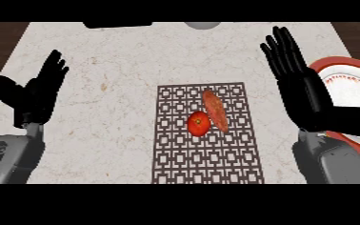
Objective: Pick the tomato from the placemat and place it in the plate
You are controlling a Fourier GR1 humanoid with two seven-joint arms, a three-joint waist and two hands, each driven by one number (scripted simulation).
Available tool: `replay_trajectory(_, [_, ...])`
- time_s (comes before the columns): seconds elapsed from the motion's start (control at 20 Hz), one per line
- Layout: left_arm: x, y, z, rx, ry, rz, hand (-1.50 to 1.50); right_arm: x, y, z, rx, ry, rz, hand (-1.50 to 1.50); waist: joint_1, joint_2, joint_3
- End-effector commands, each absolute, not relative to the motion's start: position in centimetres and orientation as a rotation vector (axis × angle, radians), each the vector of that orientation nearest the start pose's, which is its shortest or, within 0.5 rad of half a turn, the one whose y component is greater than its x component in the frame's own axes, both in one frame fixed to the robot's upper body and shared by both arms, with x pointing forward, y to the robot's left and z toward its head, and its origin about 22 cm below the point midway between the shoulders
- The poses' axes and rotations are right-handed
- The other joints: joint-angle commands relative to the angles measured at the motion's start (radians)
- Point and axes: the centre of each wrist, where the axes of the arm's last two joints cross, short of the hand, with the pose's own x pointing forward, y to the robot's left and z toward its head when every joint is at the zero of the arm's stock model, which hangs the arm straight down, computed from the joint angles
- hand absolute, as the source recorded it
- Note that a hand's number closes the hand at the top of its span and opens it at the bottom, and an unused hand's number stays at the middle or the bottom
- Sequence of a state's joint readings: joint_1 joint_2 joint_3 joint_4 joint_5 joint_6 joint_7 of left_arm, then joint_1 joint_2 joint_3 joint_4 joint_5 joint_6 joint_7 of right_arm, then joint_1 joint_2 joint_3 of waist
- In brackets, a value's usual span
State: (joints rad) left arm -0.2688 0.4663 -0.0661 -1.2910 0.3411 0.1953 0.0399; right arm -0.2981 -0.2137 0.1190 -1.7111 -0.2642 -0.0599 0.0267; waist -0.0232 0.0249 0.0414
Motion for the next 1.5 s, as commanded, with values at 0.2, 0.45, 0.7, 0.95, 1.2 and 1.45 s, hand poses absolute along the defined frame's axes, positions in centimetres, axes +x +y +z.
replay_trajectory(0.2, [27.6, 26.5, -2.1, 0.111, -1.256, -0.057, 0.00, 34.7, -21.5, 15.5, 0.342, -1.963, 0.383, 1.50, 0.082, -0.009, -0.040])
replay_trajectory(0.45, [25.6, 23.9, -3.9, -0.029, -1.210, -0.042, 0.00, 36.0, -24.3, 9.8, -0.177, -1.968, 0.405, -1.50, 0.074, -0.009, -0.040])
replay_trajectory(0.7, [23.7, 22.1, -5.0, -0.019, -1.196, -0.011, 0.00, 37.1, -25.1, 5.7, 0.050, -2.034, 0.338, -1.50, 0.043, -0.020, -0.040])
replay_trajectory(0.95, [22.8, 24.9, -4.0, -0.004, -1.179, -0.017, 0.00, 39.0, -24.6, 8.8, 0.011, -2.003, 0.545, -1.50, 0.034, -0.024, -0.042])
replay_trajectory(1.2, [23.5, 25.7, -3.3, 0.022, -1.186, -0.021, 0.00, 38.4, -26.3, 11.7, -0.096, -1.756, 1.019, -1.50, 0.029, -0.029, -0.044])
replay_trajectory(1.45, [23.2, 25.2, -3.3, 0.015, -1.196, 0.005, 0.00, 36.9, -23.3, 13.1, -0.110, -1.651, 1.231, -1.50, 0.015, -0.032, -0.043])
